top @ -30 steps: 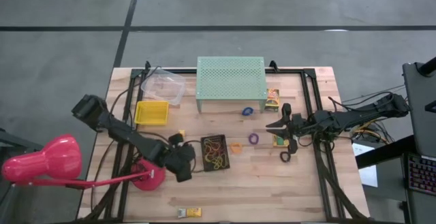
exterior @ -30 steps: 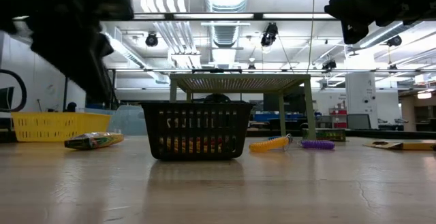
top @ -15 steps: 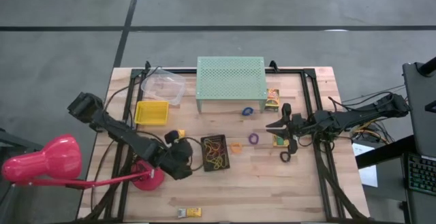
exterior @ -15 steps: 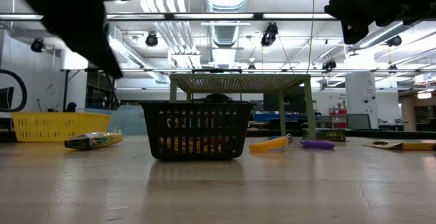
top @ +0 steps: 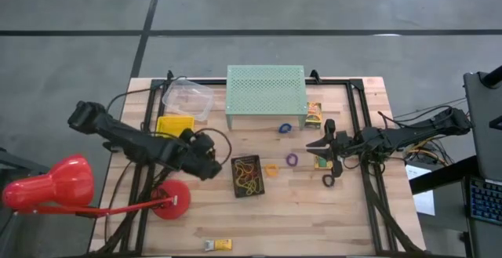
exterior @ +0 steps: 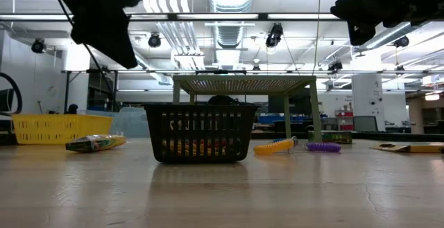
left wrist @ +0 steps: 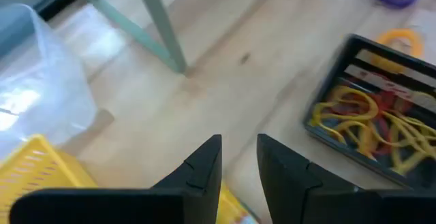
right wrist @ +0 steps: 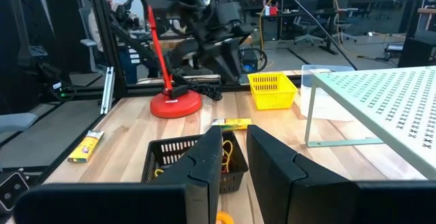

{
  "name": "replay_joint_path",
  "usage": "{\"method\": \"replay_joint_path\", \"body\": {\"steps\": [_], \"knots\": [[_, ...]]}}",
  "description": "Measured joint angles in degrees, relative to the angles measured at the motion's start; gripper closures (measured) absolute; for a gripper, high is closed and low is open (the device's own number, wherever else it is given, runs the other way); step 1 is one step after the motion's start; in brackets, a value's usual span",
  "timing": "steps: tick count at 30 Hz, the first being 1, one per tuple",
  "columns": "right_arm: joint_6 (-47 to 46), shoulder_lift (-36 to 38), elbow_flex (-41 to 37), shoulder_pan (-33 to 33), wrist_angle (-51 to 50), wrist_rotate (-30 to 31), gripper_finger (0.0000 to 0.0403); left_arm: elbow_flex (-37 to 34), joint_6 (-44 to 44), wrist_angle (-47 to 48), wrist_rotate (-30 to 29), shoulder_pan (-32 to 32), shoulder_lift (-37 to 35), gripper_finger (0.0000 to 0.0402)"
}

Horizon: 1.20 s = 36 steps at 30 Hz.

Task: Pick & Place Office Desk Supplies
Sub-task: Put the top small crayon box into the transparent bin

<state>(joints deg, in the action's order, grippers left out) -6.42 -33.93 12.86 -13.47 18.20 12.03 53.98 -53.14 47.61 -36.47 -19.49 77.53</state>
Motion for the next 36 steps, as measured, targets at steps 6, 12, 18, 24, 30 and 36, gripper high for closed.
{"method": "replay_joint_path", "body": {"steps": [6, 12, 18, 24, 30, 36], "knots": [[0.00, 0.00, 0.00, 0.00, 0.00, -0.02, 0.0335, 0.00, 6.04, -0.04, 0.08, 7.34, 0.18, 0.0305], [0.00, 0.00, 0.00, 0.00, 0.00, 0.00, 0.0335, -0.16, -0.30, 0.48, 10.02, 14.96, 0.26, 0.0274], [0.00, 0.00, 0.00, 0.00, 0.00, -0.01, 0.0335, -1.18, -8.83, 4.04, 15.88, 16.66, 0.29, 0.0202], [0.00, 0.00, 0.00, 0.00, 0.00, 0.00, 0.0335, -1.37, -20.61, 6.93, 23.10, 16.63, 0.29, 0.0159], [0.00, -0.02, 0.00, 0.00, 0.02, -0.02, 0.0335, -1.90, -23.49, 5.08, 27.50, 16.59, 0.31, 0.0147], [0.00, -0.02, 0.00, 0.00, 0.02, 0.00, 0.0335, -4.74, -28.34, 2.38, 27.55, 16.57, 0.51, 0.0153]]}}
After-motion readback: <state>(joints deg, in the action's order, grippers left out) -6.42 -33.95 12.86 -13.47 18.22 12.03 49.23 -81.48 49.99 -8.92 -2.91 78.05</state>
